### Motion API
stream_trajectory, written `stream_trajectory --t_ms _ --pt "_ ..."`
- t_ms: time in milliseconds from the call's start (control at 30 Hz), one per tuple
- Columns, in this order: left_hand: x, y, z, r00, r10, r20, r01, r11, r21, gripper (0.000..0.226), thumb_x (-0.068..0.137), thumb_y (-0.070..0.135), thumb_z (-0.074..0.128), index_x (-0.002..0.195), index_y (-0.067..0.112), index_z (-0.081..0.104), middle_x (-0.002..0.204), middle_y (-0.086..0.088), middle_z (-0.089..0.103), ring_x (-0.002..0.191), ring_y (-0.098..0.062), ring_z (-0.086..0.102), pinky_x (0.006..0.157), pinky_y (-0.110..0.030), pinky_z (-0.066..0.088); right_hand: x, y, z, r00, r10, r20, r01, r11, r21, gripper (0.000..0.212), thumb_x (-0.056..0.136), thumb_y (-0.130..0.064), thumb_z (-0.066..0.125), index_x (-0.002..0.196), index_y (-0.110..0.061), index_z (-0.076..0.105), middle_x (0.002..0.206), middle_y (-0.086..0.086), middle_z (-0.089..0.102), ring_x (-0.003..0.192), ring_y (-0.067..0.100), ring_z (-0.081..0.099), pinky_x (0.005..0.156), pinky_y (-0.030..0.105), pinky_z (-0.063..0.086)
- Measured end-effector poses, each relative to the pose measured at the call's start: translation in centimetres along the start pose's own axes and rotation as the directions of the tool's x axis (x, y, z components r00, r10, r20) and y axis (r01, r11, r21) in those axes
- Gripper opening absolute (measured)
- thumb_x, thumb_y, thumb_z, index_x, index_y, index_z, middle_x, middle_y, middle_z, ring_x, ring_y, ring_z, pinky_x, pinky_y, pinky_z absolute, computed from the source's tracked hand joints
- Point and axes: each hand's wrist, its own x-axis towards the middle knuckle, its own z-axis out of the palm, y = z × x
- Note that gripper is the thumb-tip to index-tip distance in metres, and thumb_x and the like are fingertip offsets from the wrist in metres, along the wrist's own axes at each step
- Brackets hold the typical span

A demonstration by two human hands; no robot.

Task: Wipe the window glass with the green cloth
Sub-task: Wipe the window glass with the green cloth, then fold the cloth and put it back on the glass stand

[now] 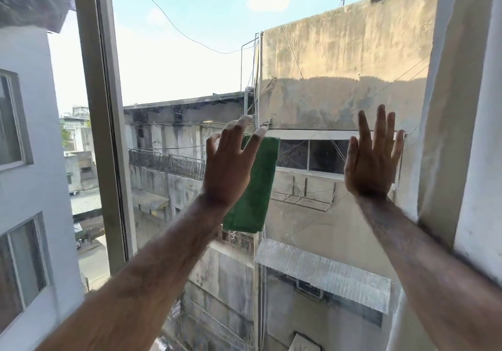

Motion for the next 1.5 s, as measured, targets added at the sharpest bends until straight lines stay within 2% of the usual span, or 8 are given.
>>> stream_trajectory --t_ms 233,433,567,667,767,867,1067,1500 --pt "0.3 1.1 -0.9 0.995 -0.101 0.026 0.101 0.995 0.01 0.027 0.096 0.006 0.07 0.121 0.012 0.075 0.114 -0.007 0.077 0.107 -0.027 0.072 0.093 -0.049 0.058 0.1 0.7 0.5 1.0 -0.006 0.027 0.007 1.0 -0.025 0.057 0.118 -0.035 0.031 0.174 -0.027 0.026 0.183 0.011 0.019 0.171 0.033 0.018 0.138 0.057 0.016" --pt "0.7 1.1 -2.7 0.974 -0.164 0.157 0.189 0.969 -0.157 0.03 0.099 0.005 0.066 0.128 0.01 0.071 0.126 -0.014 0.071 0.114 -0.032 0.071 0.098 -0.048 0.061 0.4 -1.8 -1.0 0.992 0.064 0.113 -0.08 0.987 0.139 0.059 0.116 -0.033 0.043 0.17 -0.012 0.035 0.18 0.025 0.02 0.168 0.041 0.022 0.133 0.065 0.025" --pt "0.1 0.2 -4.0 0.954 -0.242 0.178 0.291 0.891 -0.349 0.03 0.093 0.004 0.074 0.123 0.005 0.071 0.118 -0.018 0.071 0.102 -0.031 0.072 0.088 -0.04 0.065 -2.2 -6.1 -4.2 0.937 -0.268 0.223 0.131 0.863 0.488 0.077 0.105 -0.039 0.066 0.164 0.002 0.039 0.17 0.031 0.038 0.15 0.035 0.053 0.11 0.054 0.059" --pt "-1.2 -0.6 -5.0 0.908 -0.353 0.227 0.42 0.771 -0.479 0.029 0.092 0.009 0.078 0.119 0.003 0.07 0.113 -0.012 0.072 0.088 -0.015 0.064 0.069 -0.004 0.053 -4.7 -9.3 -6.8 0.754 -0.177 0.633 -0.3 0.764 0.571 0.094 0.091 -0.051 0.081 0.167 -0.014 0.039 0.157 0.016 0.061 0.135 0.029 0.068 0.107 0.048 0.061" --pt "-3.9 -1.6 -5.8 0.784 -0.477 0.398 0.617 0.528 -0.583 0.03 0.092 0.019 0.079 0.118 0.011 0.066 0.11 0.001 0.068 0.084 -0.01 0.065 0.058 -0.009 0.051 -6.8 -9.9 -8.0 0.47 -0.06 0.881 -0.722 0.548 0.422 0.068 0.077 -0.045 0.091 0.136 -0.019 0.068 0.119 0.001 0.079 0.11 0.023 0.077 0.082 0.027 0.065" --pt "-8.4 -2.4 -6.6 0.595 -0.51 0.622 0.773 0.149 -0.617 0.021 0.092 0.015 0.078 0.107 0.021 0.064 0.117 -0.01 0.073 0.103 -0.028 0.073 0.077 -0.042 0.066 -9.9 -9.7 -8.7 0.383 -0.054 0.922 -0.848 0.374 0.375 0.02 0.083 -0.018 0.093 0.099 -0.013 0.082 0.081 -0.006 0.078 0.078 0.012 0.072 0.067 0.026 0.053" --pt "-21.2 -3.1 -7.8 0.244 -0.399 0.884 0.85 -0.352 -0.393 0.007 0.094 0.02 0.074 0.099 0.021 0.069 0.084 0.003 0.077 0.074 -0.013 0.074 0.058 -0.028 0.062 -20.0 -10.7 -11.8 0.166 0.01 0.986 -0.986 -0.027 0.166 0.031 0.085 -0.012 0.088 0.115 -0.006 0.083 0.11 0.012 0.084 0.093 0.026 0.083 0.085 0.04 0.071" --pt "-52.3 0.3 -6.0 -0.238 -0.271 0.932 0.9 -0.421 0.108 0.018 0.09 0.013 0.079 0.082 0.029 0.075 0.086 0.008 0.078 0.072 -0.009 0.074 0.056 -0.03 0.063 -52.6 -8.5 -19.4 -0.489 0.073 0.869 -0.854 -0.242 -0.46 0.022 0.092 -0.003 0.076 0.108 -0.016 0.085 0.103 0.004 0.087 0.083 0.015 0.084 0.072 0.029 0.07"
